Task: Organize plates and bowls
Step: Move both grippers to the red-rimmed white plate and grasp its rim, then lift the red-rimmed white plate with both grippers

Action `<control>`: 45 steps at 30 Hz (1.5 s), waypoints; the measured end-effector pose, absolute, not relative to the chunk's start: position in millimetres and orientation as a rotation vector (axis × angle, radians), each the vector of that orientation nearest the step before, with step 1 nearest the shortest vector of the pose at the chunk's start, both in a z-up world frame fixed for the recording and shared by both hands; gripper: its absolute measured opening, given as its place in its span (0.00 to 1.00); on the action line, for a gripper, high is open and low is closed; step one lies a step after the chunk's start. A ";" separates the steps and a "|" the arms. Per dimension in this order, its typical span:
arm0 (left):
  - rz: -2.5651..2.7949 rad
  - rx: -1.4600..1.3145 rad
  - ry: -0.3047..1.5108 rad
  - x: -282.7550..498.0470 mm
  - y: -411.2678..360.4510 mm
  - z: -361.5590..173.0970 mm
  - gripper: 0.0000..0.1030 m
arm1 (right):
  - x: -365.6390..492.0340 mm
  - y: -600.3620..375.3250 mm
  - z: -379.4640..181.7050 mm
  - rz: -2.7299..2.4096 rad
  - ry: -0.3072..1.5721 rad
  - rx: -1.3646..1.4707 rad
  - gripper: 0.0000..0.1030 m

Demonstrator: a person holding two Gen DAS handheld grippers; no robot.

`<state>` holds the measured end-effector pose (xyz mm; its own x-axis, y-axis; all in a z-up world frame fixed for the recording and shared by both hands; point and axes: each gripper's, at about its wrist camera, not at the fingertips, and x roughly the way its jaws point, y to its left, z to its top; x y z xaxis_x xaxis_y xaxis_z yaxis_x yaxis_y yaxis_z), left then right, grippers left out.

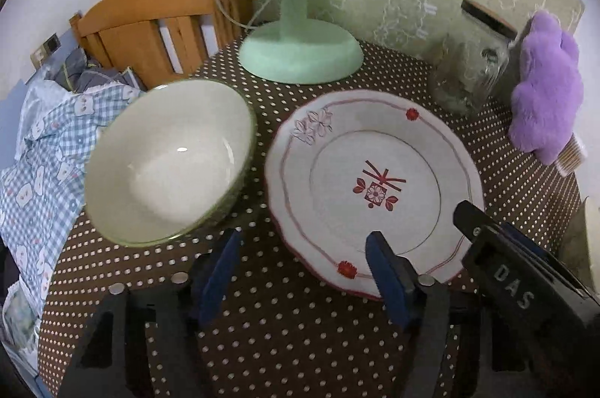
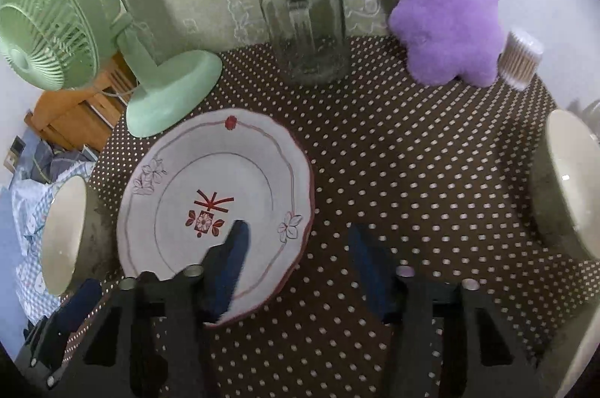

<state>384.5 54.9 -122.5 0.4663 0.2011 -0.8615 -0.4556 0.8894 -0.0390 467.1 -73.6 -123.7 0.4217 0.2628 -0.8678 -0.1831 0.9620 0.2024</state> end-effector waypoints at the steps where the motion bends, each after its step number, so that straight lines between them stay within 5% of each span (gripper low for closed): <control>1: 0.406 -0.280 1.016 386.6 55.2 -125.7 0.64 | 468.7 -72.4 -127.3 0.274 1.111 0.084 0.50; 9: 0.395 -0.265 1.047 396.7 61.3 -142.0 0.64 | 476.6 -58.7 -144.4 0.302 1.143 0.078 0.30; 17: 0.375 -0.245 1.058 397.3 56.5 -141.3 0.63 | 475.3 -57.0 -142.9 0.307 1.136 0.070 0.26; 36: 0.224 -0.115 1.116 389.3 26.2 -141.5 0.65 | 420.0 -132.4 -136.0 0.216 1.231 0.133 0.27; 45: 0.199 -0.098 1.112 410.8 32.1 -145.4 0.65 | 437.6 -118.8 -141.0 0.158 1.203 0.061 0.39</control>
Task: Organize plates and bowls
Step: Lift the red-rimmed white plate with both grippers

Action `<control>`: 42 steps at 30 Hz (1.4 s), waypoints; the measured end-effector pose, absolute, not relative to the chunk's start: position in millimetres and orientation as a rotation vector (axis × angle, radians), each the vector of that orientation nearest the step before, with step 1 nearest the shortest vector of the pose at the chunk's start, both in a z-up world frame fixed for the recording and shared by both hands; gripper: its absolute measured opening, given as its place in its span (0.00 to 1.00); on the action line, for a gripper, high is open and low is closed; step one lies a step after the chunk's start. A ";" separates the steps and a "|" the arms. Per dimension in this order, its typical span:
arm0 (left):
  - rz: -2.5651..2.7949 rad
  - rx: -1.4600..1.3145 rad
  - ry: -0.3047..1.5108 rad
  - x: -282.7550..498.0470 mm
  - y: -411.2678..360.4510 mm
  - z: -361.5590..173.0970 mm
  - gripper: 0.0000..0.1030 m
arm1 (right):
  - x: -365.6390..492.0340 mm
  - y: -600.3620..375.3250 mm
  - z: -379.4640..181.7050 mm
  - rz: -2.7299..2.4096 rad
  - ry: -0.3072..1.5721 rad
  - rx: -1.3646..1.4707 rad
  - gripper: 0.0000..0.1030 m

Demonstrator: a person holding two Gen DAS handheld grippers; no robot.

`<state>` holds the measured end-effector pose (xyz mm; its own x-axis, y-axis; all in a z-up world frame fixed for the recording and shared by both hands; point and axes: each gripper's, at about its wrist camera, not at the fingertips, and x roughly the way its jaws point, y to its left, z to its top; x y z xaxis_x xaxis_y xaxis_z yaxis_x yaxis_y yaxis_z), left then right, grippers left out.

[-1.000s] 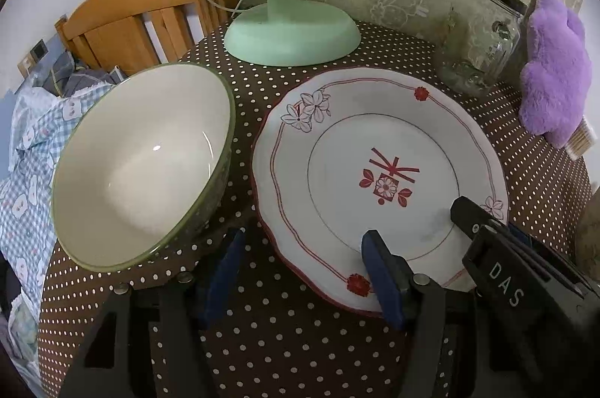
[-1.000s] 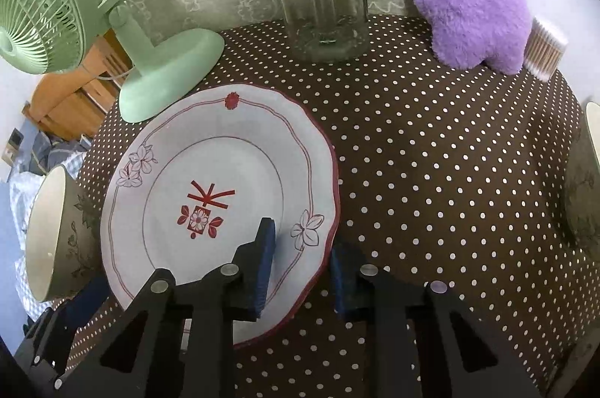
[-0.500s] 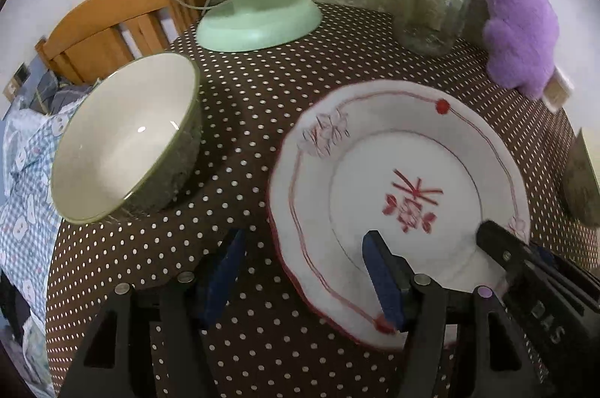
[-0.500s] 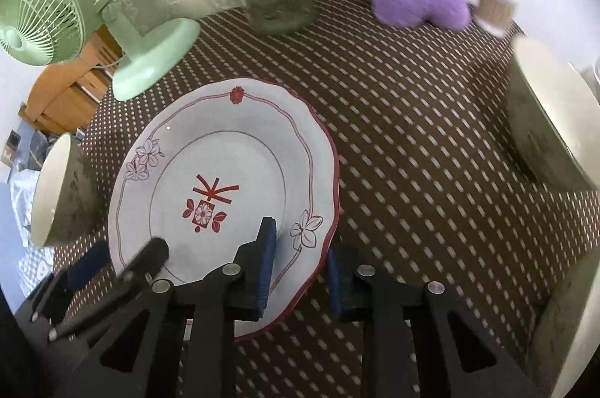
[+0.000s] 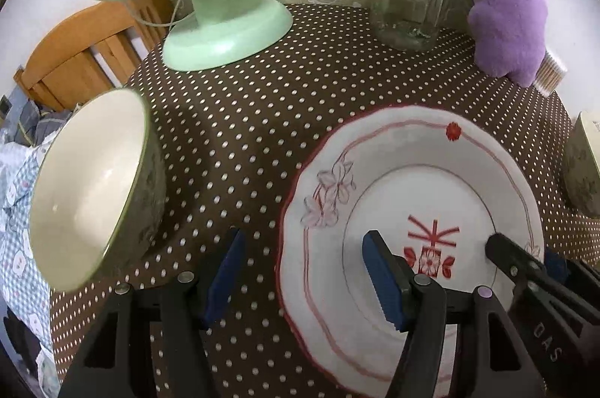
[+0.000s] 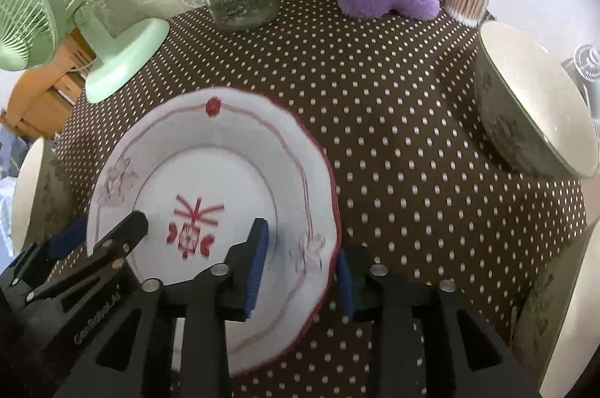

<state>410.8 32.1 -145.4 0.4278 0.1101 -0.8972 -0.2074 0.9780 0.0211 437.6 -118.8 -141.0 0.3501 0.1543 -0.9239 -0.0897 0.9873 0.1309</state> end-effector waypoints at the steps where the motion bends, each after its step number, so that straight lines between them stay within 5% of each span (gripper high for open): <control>1: 0.186 -0.098 1.110 414.1 32.2 -145.8 0.65 | 441.8 -117.7 -141.8 0.156 1.197 0.061 0.42; 7: 0.114 -0.174 1.128 424.0 30.0 -146.7 0.55 | 455.7 -114.1 -144.8 0.156 1.206 0.086 0.46; 42: 0.106 -0.122 0.999 303.9 -3.1 -47.2 0.55 | 342.4 -143.5 -45.5 0.173 1.101 0.065 0.46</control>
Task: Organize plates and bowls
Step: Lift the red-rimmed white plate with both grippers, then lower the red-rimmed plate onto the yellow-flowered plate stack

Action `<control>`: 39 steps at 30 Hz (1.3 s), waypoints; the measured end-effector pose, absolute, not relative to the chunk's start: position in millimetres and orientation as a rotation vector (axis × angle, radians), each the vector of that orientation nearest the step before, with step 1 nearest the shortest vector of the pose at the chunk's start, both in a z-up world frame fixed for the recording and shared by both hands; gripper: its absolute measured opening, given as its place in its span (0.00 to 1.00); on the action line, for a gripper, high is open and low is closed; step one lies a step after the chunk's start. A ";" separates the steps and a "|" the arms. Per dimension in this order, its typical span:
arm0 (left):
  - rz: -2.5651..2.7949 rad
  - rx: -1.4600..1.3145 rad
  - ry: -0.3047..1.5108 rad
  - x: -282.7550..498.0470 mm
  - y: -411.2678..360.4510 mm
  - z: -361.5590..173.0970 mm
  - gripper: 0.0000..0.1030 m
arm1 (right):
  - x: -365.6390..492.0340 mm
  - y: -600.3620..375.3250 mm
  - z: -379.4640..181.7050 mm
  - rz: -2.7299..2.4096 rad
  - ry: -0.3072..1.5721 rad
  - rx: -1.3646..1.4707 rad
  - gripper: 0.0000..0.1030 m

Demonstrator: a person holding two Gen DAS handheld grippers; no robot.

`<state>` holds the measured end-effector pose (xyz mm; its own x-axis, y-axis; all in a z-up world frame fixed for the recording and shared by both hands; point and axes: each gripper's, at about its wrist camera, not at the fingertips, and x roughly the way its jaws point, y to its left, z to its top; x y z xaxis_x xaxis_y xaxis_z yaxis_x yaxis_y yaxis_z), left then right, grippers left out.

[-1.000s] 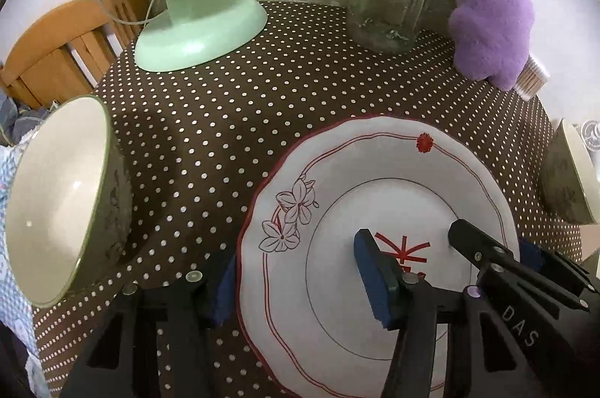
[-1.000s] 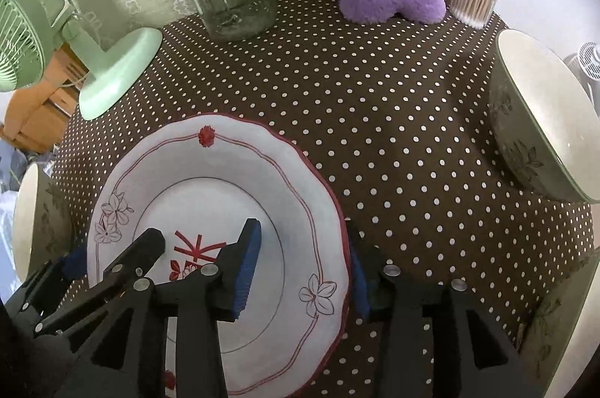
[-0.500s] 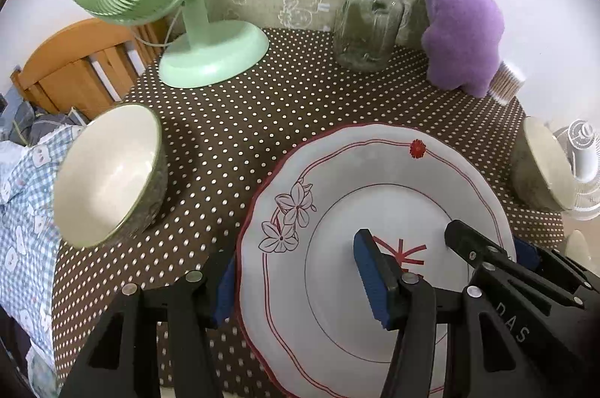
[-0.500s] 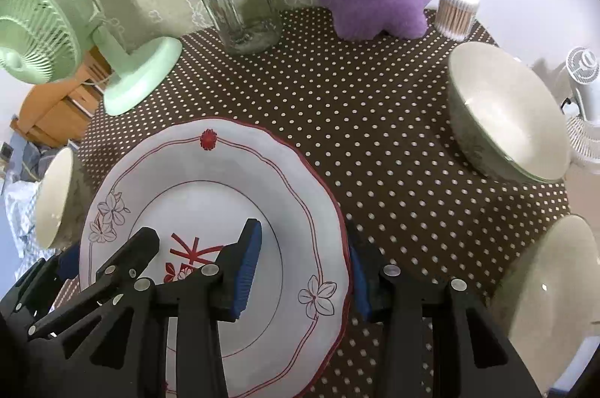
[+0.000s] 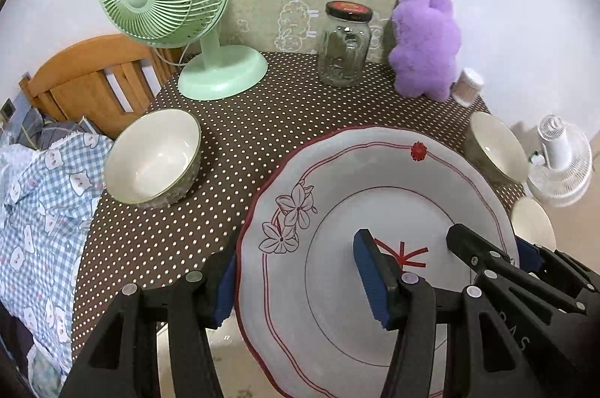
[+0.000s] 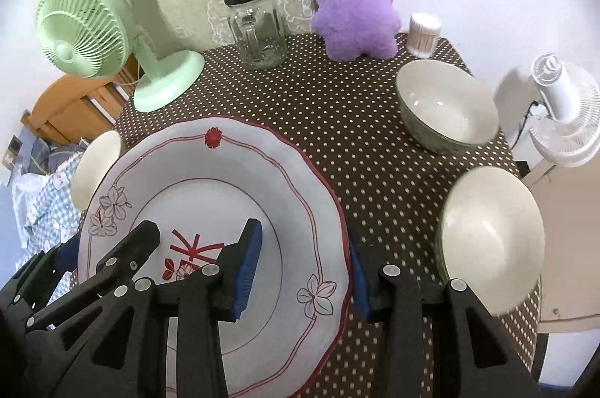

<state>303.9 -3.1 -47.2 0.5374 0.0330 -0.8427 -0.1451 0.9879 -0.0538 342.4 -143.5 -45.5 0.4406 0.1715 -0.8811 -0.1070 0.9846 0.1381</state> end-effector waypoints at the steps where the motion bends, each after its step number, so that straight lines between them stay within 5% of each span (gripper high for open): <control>1: 0.095 -0.118 0.996 297.6 -2.0 -44.8 0.55 | 336.2 -143.7 -43.2 0.167 1.099 0.065 0.46; 21: 0.007 -0.102 1.055 203.2 42.0 -68.9 0.55 | 211.8 -100.1 -61.8 0.091 1.159 0.051 0.46; 39: 0.011 -0.066 1.126 171.1 60.0 -113.7 0.55 | 188.0 -70.9 -102.7 0.076 1.211 0.014 0.46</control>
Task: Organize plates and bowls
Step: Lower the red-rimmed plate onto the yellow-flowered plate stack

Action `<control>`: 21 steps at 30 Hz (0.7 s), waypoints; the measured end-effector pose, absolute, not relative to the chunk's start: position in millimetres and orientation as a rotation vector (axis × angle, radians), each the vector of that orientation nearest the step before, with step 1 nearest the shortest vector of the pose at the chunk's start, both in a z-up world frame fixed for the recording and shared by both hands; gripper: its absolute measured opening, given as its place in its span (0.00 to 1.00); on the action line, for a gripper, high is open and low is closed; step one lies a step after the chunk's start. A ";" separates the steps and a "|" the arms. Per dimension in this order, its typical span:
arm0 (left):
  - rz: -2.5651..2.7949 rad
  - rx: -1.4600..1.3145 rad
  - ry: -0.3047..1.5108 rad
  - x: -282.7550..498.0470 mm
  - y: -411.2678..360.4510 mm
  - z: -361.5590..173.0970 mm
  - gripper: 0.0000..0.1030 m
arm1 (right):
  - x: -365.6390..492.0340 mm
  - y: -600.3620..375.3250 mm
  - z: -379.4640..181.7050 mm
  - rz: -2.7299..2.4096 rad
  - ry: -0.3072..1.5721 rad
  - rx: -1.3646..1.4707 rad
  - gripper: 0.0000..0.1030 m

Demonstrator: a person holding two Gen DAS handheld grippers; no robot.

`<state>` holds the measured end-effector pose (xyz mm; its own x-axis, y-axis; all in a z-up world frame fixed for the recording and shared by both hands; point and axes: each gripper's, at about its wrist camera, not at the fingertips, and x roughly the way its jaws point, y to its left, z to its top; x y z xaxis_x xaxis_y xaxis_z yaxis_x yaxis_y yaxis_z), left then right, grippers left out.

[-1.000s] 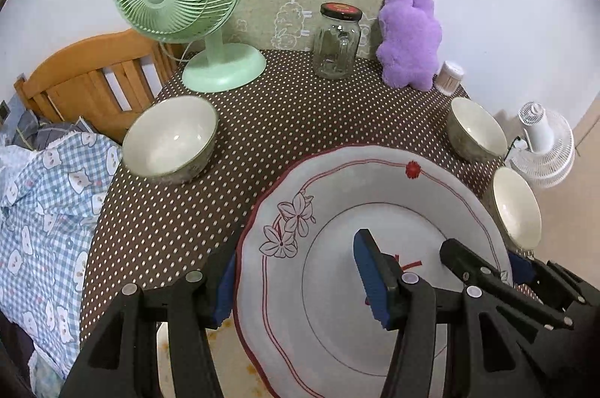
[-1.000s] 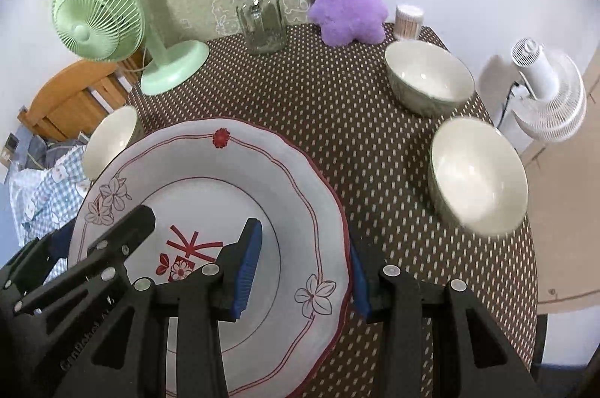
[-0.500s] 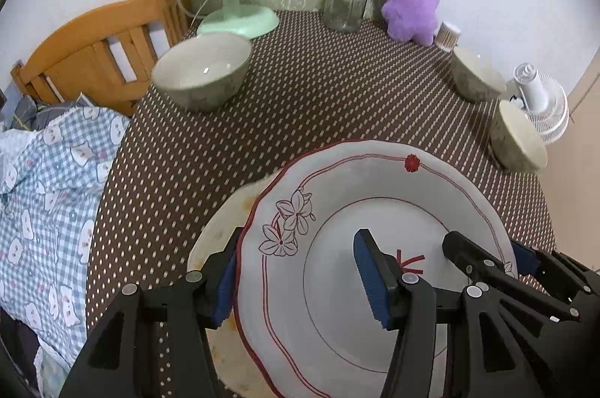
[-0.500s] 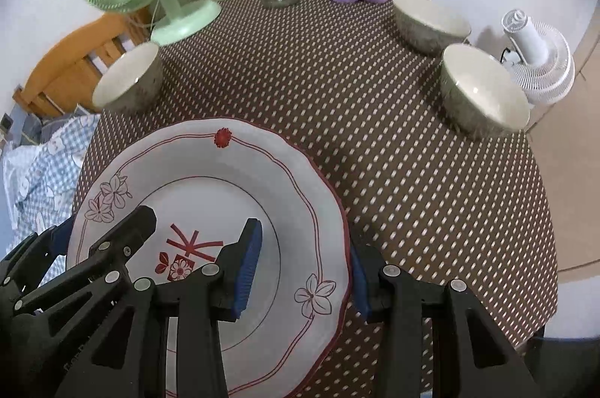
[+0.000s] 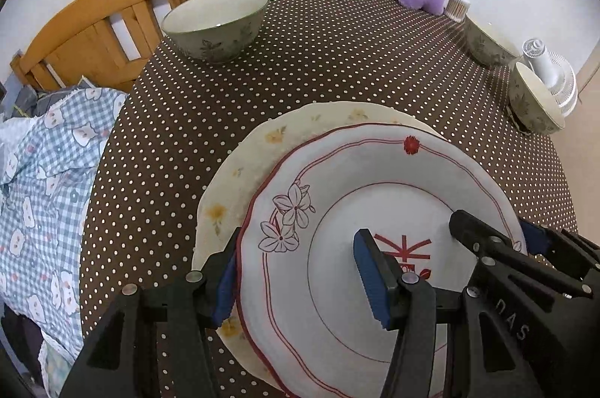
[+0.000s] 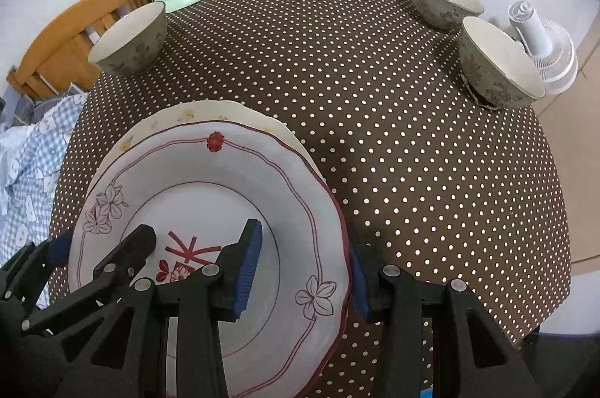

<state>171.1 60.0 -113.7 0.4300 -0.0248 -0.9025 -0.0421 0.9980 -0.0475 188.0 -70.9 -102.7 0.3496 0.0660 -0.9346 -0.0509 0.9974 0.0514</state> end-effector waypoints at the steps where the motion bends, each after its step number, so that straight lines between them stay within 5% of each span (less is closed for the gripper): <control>1: 0.011 -0.058 1.125 171.5 58.6 -114.2 0.55 | 188.5 -71.9 -104.3 0.072 1.214 0.017 0.46; 21: 0.006 -0.017 1.135 169.9 51.0 -115.0 0.66 | 181.0 -82.9 -103.6 0.084 1.265 0.049 0.46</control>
<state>169.9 51.0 -115.0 0.4223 -0.0037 -0.9064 -0.0136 0.9999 -0.0104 181.0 -82.8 -103.6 0.2982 0.0900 -0.9502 -0.0362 0.9959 0.0829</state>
